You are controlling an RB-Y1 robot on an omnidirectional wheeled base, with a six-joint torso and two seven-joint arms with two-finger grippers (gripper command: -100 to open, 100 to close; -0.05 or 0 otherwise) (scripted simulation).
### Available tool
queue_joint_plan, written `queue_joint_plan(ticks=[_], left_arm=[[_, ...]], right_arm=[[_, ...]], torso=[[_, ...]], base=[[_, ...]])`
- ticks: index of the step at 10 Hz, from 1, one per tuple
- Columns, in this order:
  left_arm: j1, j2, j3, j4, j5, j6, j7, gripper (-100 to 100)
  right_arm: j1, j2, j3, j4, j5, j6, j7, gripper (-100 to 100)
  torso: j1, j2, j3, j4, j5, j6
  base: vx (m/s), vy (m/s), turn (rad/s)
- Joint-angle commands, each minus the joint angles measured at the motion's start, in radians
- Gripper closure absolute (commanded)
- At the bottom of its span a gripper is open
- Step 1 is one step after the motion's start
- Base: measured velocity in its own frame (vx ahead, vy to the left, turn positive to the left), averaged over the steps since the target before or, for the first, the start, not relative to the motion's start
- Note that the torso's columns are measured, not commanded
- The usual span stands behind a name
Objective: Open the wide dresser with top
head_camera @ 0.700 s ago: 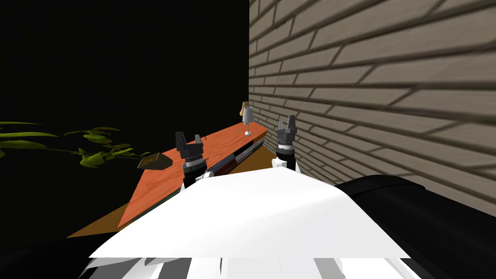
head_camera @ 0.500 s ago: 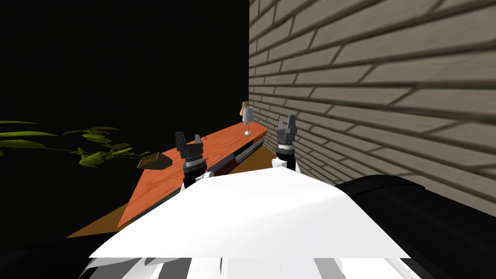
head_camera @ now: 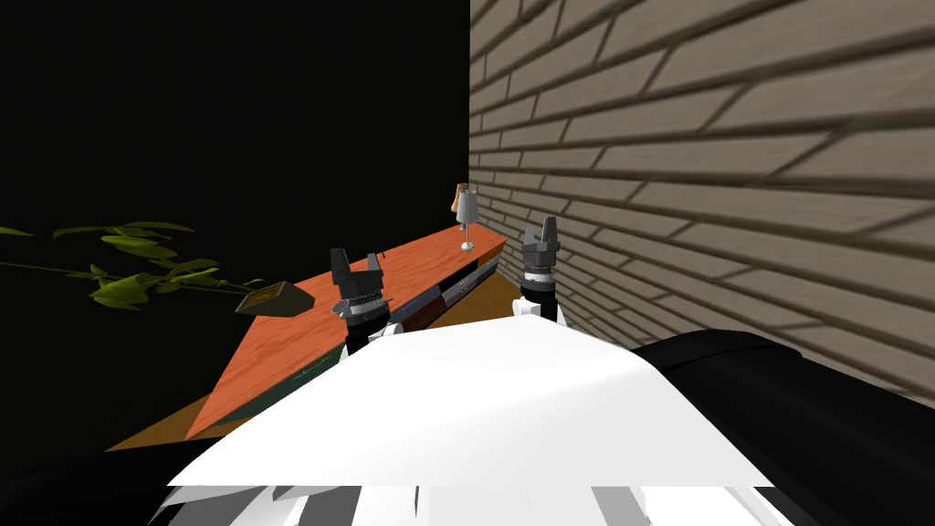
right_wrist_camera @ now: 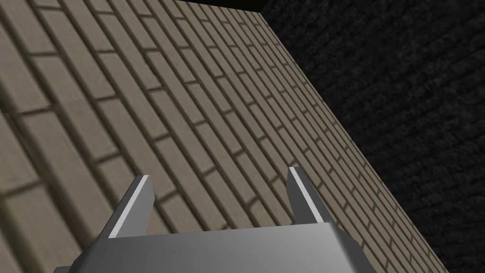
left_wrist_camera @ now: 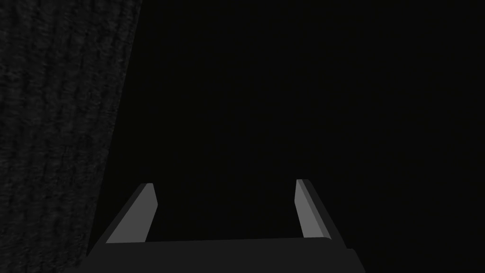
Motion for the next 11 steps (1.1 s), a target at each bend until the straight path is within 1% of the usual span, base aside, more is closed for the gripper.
queue_joint_plan(ticks=[1,2,3,4,5,8,11], left_arm=[[0.0,0.0,0.0,0.0,0.0,0.0,0.0,0],[0.0,0.0,0.0,0.0,0.0,0.0,0.0,0],[-0.003,0.034,0.002,0.024,0.003,-0.009,0.002,-100],[-0.006,0.05,0.004,0.041,0.005,-0.014,0.003,-100],[-0.008,0.065,0.006,0.06,0.007,-0.021,0.004,-100],[-0.019,0.103,0.013,0.138,0.016,-0.047,0.009,-100],[-0.033,0.132,0.022,0.237,0.027,-0.081,0.016,-100]], right_arm=[[0.0,0.0,0.0,0.0,0.0,0.0,0.0,0],[0.0,0.0,0.0,0.0,0.0,0.0,0.0,0],[0.0,0.0,0.0,0.0,0.0,0.0,0.0,0],[0.0,0.0,0.0,0.0,0.0,0.0,0.0,0],[0.0,0.0,0.0,0.0,0.0,0.0,0.0,0],[0.0,0.0,0.0,0.0,0.0,0.0,0.0,0],[0.0,0.0,0.0,0.0,0.0,0.0,0.0,0]], torso=[[0.0,0.074,-0.148,0.074,0.0,0.0],[0.0,0.148,-0.295,0.148,0.0,0.0],[0.0,0.221,-0.443,0.221,0.0,0.0],[-0.001,0.254,-0.512,0.254,0.0,0.0],[-0.002,0.262,-0.533,0.264,0.0,0.0],[0.0,0.268,-0.537,0.268,0.0,0.0],[0.0,0.268,-0.537,0.268,0.0,0.0]], base=[[0.0,0.0,0.0],[0.0,0.0,0.0],[0.029,-0.022,0.017],[0.049,-0.044,0.02],[0.063,-0.054,0.02],[0.072,-0.066,0.023],[0.096,-0.078,0.031]])
